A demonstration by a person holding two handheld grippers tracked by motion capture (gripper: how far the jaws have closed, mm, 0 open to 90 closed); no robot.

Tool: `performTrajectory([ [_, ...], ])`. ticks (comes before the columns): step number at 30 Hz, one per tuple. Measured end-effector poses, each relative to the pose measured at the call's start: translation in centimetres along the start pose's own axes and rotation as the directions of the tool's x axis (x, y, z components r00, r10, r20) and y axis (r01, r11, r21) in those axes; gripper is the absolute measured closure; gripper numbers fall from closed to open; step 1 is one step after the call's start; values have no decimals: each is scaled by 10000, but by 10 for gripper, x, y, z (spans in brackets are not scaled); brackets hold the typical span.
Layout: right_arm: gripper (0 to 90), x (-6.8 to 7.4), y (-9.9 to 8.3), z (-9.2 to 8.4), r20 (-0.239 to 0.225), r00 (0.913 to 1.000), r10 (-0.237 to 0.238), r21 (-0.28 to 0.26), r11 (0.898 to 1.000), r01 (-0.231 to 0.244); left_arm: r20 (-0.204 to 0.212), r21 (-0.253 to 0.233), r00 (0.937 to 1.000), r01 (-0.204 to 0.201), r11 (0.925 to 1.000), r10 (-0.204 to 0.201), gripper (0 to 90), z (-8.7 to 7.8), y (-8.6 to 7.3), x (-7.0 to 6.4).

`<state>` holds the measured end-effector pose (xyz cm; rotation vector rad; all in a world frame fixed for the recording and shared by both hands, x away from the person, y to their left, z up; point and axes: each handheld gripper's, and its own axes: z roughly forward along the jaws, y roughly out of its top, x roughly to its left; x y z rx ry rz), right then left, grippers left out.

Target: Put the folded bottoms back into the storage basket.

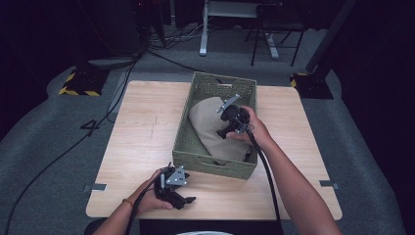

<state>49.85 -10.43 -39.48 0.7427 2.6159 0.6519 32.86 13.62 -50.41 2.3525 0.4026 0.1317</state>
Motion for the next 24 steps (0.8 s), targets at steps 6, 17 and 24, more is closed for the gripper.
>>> performTrajectory([
  [6,244,-3,-3,-12,-123,9994,319,-697,9970,-326,-9,-6,10000,5,10000,-5,169,0,0,0],
  [17,244,-5,-8,-28,168,9997,201,-1057,9942,-182,2,1,10000,1,10000,-1,169,0,0,0],
  [24,242,-7,-16,-45,353,9993,147,-1281,9917,-100,-26,27,10000,45,10000,-45,169,0,0,0],
])
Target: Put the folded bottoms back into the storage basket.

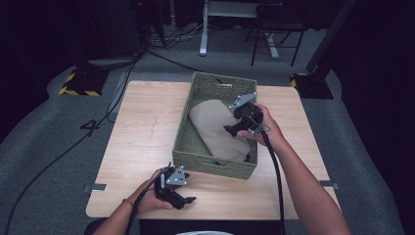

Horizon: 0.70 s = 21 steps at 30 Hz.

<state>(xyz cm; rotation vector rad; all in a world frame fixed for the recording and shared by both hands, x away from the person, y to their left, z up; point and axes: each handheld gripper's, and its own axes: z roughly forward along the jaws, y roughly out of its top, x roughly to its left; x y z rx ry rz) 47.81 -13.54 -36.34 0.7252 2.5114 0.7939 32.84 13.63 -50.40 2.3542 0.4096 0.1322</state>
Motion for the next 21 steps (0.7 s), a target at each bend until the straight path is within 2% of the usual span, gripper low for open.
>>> performTrajectory([
  [2,241,-3,-6,-10,27,10000,84,-147,9999,-83,2,-2,10000,3,10000,-3,169,0,0,0],
  [6,237,-7,-13,-18,103,9998,189,-231,9996,-186,-12,3,10000,-10,10000,10,168,0,0,0],
  [13,238,-18,-38,-40,494,9972,554,-611,9968,-524,-3,9,10000,-8,10000,8,168,0,0,0],
  [16,240,-21,-43,-45,571,9966,599,-697,9960,-559,-13,12,10000,-11,10000,11,168,0,0,0],
  [21,239,-26,-63,-62,793,9939,773,-813,9942,-708,-15,11,10000,-12,10000,12,168,0,0,0],
])
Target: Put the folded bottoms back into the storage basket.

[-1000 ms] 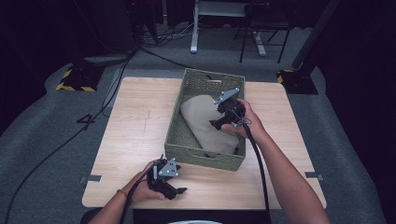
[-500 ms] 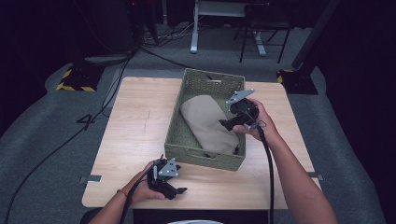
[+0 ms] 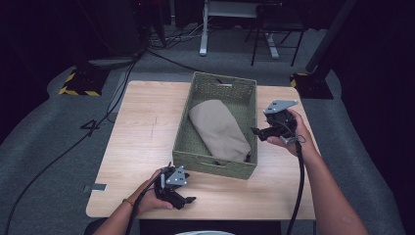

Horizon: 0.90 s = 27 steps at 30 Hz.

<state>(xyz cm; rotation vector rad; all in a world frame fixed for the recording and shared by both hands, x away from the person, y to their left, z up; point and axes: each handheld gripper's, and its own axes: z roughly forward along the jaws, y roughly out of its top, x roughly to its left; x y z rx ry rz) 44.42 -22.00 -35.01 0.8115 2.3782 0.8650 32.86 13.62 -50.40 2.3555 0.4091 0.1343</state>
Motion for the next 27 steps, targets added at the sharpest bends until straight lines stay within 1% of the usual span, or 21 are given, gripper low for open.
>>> performTrajectory([
  [3,238,-2,-9,-7,135,9999,-65,13,10000,64,0,-1,10000,-5,10000,5,168,0,0,0],
  [6,238,-4,-14,-10,127,9999,-51,-46,10000,51,0,-3,10000,-2,10000,2,168,0,0,0],
  [7,239,-5,-21,-14,181,9998,9,-57,10000,-8,-1,-2,10000,-6,10000,6,168,0,0,0],
  [9,238,-6,-23,-15,200,9998,0,-23,10000,0,-3,-1,10000,-7,10000,7,168,0,0,0],
  [11,237,-6,-33,-18,282,9996,-28,-17,10000,28,-4,0,10000,-4,10000,4,168,0,0,0],
  [12,237,-6,-33,-18,282,9996,-28,-17,10000,28,-4,0,10000,-4,10000,4,168,0,0,0],
  [13,238,-7,-42,-19,341,9994,12,33,10000,-14,-1,-1,10000,-2,10000,2,168,0,0,0],
  [14,238,-7,-42,-19,341,9994,12,33,10000,-14,-1,-2,10000,-5,10000,5,168,0,0,0],
  [15,238,-7,-45,-19,400,9992,21,74,10000,-24,-1,-1,10000,-3,10000,3,168,0,0,0],
  [16,240,-8,-52,-19,379,9992,136,91,9999,-139,-1,-3,10000,-3,10000,3,168,0,0,0],
  [17,240,-8,-52,-19,379,9992,136,91,9999,-139,-1,0,10000,-6,10000,6,168,0,0,0],
  [19,243,-9,-58,-20,452,9989,157,157,9997,-164,-1,-4,10000,-3,10000,3,168,0,0,0],
  [21,245,-10,-65,-23,483,9984,310,103,9994,-315,-1,-1,10000,-3,10000,3,168,0,0,0],
  [24,245,-11,-75,-26,615,9973,411,102,9991,-419,-2,-5,10000,-4,10000,4,168,0,0,0],
  [27,244,-11,-84,-27,569,9970,522,110,9985,-529,-2,-2,10000,-4,10000,4,168,0,0,0],
])
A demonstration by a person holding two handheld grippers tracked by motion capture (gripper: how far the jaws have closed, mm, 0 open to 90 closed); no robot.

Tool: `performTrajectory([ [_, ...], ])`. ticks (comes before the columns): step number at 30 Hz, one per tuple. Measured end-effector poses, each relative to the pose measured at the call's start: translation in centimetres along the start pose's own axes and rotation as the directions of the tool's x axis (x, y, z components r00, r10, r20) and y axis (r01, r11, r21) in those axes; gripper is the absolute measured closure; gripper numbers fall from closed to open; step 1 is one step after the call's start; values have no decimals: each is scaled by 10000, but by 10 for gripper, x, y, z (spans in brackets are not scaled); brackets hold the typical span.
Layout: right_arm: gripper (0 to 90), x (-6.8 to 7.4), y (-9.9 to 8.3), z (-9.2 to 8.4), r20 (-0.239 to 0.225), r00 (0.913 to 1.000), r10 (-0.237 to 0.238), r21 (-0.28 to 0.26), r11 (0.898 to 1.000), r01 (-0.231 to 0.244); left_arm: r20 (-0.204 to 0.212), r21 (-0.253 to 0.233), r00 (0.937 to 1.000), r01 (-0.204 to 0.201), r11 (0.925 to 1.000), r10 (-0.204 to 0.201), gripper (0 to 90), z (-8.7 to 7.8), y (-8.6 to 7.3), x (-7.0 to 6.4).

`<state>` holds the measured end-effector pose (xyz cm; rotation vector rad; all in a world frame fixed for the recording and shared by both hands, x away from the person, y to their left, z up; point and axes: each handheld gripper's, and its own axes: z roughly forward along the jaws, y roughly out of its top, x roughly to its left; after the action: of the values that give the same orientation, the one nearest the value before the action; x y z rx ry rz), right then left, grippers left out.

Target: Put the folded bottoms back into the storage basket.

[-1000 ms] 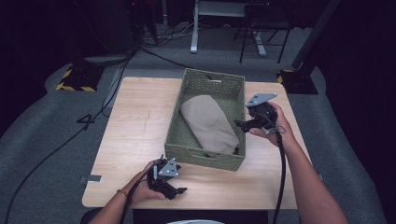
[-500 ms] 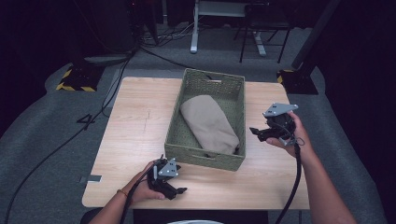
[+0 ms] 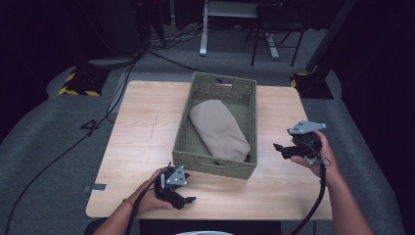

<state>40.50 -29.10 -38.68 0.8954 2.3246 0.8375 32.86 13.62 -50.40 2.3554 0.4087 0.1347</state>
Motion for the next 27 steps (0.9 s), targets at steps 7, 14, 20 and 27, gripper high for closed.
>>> performTrajectory([
  [7,243,3,-29,10,156,9999,46,388,9992,-52,1,3,10000,0,10000,0,168,0,0,0],
  [14,243,5,-52,22,226,9997,94,817,9966,-113,0,2,10000,0,10000,0,168,0,0,0],
  [20,244,6,-67,28,72,9997,254,846,9961,-260,1,1,10000,1,10000,-1,168,0,0,0],
  [27,243,8,-85,33,109,9996,273,900,9955,-282,-17,2,10000,-1,10000,1,168,0,0,0],
])
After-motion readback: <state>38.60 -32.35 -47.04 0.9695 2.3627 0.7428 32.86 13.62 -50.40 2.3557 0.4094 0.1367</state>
